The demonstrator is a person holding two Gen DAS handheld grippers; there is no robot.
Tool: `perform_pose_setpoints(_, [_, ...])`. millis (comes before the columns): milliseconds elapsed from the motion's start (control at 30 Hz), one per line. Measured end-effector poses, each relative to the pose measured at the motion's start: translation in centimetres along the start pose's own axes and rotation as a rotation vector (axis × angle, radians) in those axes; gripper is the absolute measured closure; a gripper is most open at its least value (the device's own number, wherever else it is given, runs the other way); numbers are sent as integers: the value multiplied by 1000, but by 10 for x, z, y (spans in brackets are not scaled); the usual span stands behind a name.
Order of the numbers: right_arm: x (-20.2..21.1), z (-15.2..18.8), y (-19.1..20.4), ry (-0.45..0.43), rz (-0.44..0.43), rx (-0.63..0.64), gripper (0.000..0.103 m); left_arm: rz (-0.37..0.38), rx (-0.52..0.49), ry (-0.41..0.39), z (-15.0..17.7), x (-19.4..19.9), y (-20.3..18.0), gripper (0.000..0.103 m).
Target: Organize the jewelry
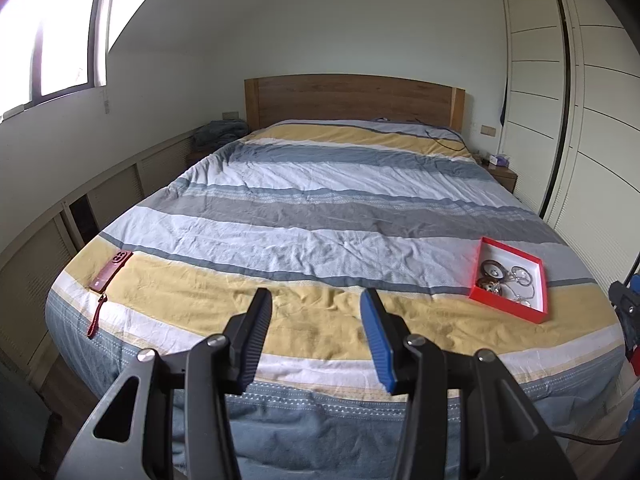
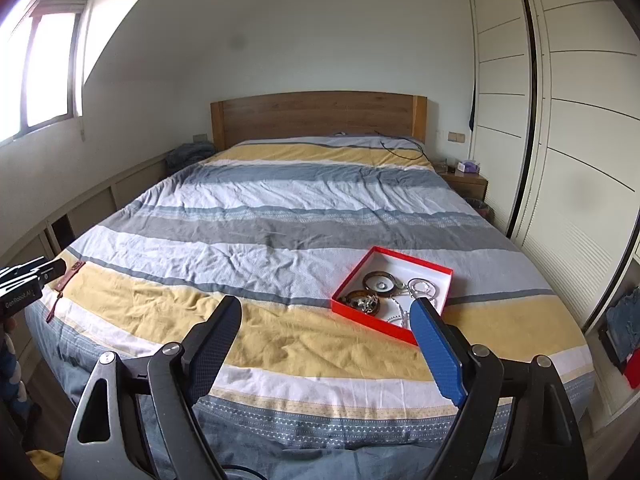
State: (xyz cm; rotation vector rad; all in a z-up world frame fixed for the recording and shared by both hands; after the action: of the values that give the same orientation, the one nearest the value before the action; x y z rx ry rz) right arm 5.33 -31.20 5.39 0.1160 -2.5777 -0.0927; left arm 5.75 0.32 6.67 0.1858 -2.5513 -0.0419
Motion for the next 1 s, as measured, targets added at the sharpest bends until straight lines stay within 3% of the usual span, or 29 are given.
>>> perform_pose_setpoints(233, [-19, 15, -8, 59, 2, -21, 18, 26, -30, 28, 4, -16, -26, 59])
perform_pose_setpoints(667, [-55, 33, -32, 149, 13, -63, 18, 64, -57, -17, 2, -28, -56, 59])
perform_pose_setpoints(1000, [-82, 52, -43, 228, 14, -71, 18, 69, -98, 67, 16, -55, -76, 59])
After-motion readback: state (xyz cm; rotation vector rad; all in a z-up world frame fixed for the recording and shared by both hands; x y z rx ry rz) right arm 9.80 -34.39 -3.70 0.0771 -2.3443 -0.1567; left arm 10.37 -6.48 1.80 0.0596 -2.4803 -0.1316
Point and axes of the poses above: each gripper's, at about its wrist camera, not at the fingertips, and x roughly against the way its jaws point, y to its left, z to its underside, the point moved 5 cm from there along -x, roughly the way its jaws point, and after that the axes turned 7 degrees about -z, right-handed, at the moved point
